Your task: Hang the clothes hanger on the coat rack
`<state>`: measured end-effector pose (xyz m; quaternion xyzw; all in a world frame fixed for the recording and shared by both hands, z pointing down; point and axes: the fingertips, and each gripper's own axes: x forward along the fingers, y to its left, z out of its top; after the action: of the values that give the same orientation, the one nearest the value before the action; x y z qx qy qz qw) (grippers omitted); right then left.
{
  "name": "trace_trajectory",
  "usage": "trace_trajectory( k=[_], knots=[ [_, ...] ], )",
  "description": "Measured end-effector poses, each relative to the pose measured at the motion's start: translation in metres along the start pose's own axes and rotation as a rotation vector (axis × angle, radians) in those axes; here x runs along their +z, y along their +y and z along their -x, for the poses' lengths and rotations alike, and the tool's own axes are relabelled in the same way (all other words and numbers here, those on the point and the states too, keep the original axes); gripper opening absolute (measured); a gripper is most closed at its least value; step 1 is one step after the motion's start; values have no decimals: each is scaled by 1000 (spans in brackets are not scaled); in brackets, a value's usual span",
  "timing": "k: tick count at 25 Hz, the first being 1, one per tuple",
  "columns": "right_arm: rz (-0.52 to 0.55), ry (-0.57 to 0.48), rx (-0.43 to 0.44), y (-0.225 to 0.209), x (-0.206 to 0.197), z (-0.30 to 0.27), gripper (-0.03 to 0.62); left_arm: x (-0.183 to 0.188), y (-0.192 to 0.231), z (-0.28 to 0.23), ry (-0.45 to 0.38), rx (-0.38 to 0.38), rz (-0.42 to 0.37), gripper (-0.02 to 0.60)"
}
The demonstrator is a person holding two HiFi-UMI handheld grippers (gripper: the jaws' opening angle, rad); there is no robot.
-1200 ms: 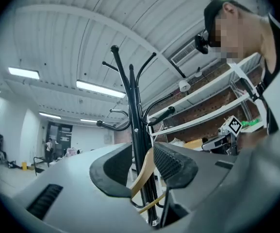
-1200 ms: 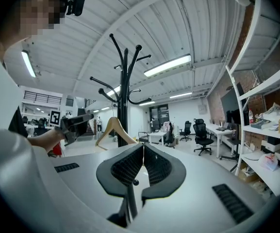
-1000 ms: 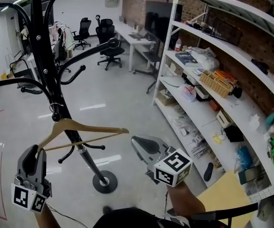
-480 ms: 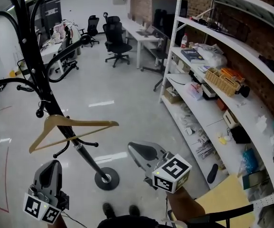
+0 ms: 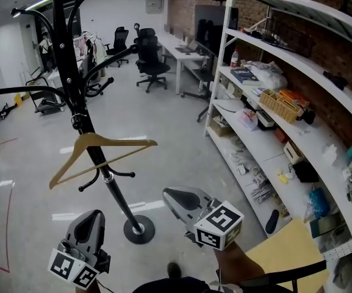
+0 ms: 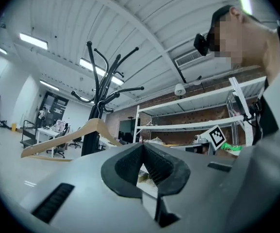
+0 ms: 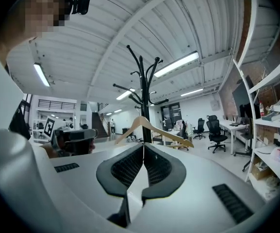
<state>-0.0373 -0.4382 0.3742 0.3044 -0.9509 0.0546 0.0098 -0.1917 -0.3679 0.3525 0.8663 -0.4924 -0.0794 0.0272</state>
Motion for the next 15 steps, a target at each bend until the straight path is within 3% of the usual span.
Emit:
trace_trajectory(
  k=[3, 7, 15],
  knots=[
    [12, 23, -1, 36, -7, 3, 8, -8, -2, 31, 16, -7, 17, 0],
    [2, 63, -41, 82, -24, 21, 8, -35, -6, 75, 127, 52, 15, 0],
    [34, 97, -42, 135, -29, 65, 8, -44, -53, 120, 107, 4, 100, 0]
  ],
)
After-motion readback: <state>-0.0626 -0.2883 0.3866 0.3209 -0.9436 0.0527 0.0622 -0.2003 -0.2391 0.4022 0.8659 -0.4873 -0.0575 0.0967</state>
